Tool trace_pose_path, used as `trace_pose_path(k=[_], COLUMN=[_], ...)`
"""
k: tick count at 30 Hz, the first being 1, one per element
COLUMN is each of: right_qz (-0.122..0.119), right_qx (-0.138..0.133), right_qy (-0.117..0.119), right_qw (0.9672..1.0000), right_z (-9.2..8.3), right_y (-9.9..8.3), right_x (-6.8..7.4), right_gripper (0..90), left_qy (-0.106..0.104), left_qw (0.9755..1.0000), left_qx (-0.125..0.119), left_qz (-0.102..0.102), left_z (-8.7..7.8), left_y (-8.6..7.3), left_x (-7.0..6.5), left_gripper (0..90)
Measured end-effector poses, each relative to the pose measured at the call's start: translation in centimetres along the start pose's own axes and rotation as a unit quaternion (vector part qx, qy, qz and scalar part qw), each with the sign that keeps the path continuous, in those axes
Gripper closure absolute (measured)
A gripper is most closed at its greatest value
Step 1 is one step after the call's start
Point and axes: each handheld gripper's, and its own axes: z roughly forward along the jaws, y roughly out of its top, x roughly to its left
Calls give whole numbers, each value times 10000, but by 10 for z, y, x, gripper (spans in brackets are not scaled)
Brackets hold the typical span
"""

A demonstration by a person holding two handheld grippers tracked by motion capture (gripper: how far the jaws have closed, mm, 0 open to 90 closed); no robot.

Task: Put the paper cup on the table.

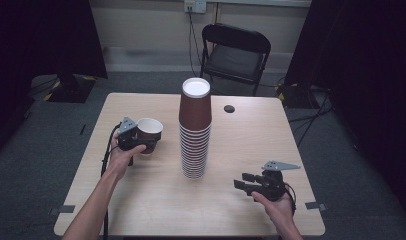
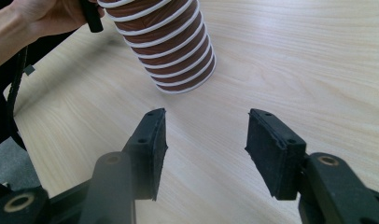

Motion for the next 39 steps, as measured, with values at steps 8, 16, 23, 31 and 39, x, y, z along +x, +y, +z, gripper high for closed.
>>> trace_pose_path(k=[8, 16, 23, 31, 39], right_qz=[0, -7, 2, -8, -21], right_qx=[-17, -9, -9, -7, -31], right_qy=[9, 11, 7, 25, 22], right_qw=[10000, 10000, 10000, 10000, 10000], right_z=[-1, 0, 0, 1, -1], right_y=[0, 1, 1, 1, 1], right_x=[1, 2, 2, 3, 4], right_gripper=[474, 474, 473, 473, 473], left_qy=[43, 90, 157, 249, 408], left_qw=[9993, 9988, 9976, 9951, 9920], left_qx=[350, 452, 636, 835, 1005], left_qz=[103, 176, 216, 463, 644], left_z=[-6, -15, -21, -22, -24], left_y=[-8, -10, -15, -21, -24], left_x=[2, 3, 5, 5, 3], left_gripper=[102, 102, 108, 134, 149])
